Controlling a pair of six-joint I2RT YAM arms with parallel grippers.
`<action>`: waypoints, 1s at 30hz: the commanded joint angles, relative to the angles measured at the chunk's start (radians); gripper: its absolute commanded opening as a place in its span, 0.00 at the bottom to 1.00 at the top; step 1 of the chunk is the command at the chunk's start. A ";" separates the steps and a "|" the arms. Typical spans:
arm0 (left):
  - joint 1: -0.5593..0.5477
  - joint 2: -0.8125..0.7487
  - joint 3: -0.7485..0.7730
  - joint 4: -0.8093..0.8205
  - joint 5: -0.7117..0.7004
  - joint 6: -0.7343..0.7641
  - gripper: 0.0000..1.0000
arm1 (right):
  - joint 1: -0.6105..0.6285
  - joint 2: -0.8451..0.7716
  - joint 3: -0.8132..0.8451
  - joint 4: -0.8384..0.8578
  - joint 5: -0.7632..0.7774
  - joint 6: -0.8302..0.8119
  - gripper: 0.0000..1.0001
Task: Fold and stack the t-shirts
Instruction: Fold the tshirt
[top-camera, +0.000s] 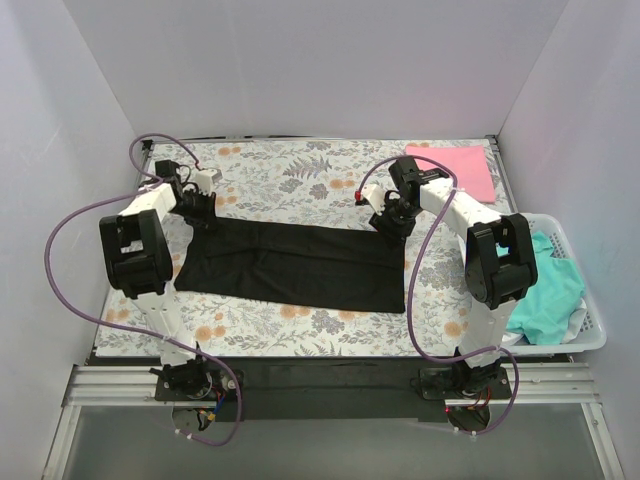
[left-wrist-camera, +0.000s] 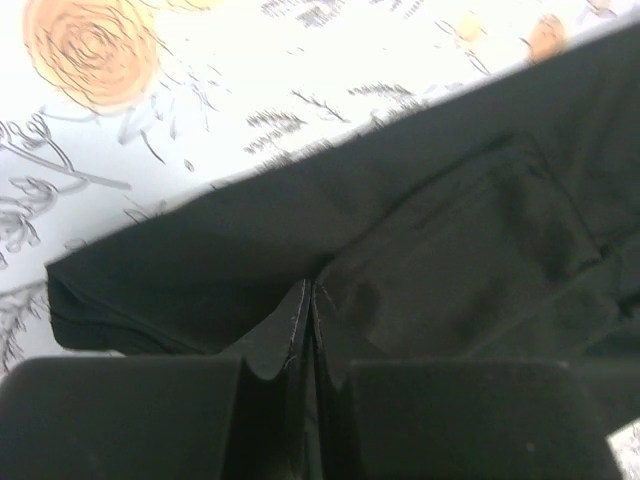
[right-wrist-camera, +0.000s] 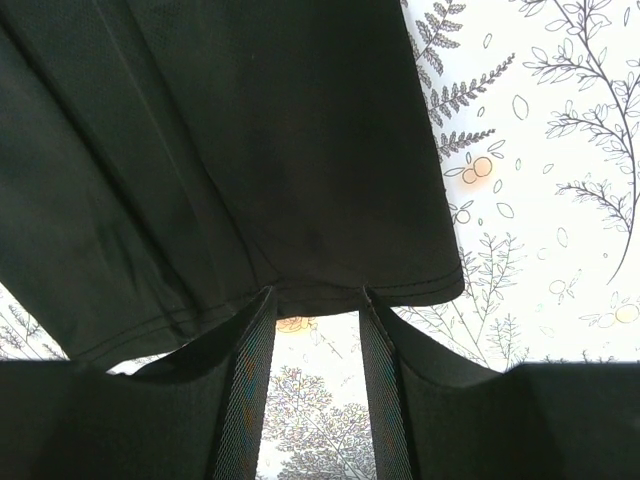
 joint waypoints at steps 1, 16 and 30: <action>0.001 -0.170 -0.034 -0.027 0.045 0.058 0.00 | 0.003 0.006 0.033 -0.019 0.002 0.003 0.44; 0.001 -0.522 -0.523 -0.174 0.041 0.579 0.00 | 0.003 -0.028 -0.010 -0.019 0.007 -0.009 0.43; 0.012 -0.567 -0.479 -0.044 0.096 0.405 0.27 | 0.003 -0.016 0.001 -0.019 -0.004 -0.008 0.41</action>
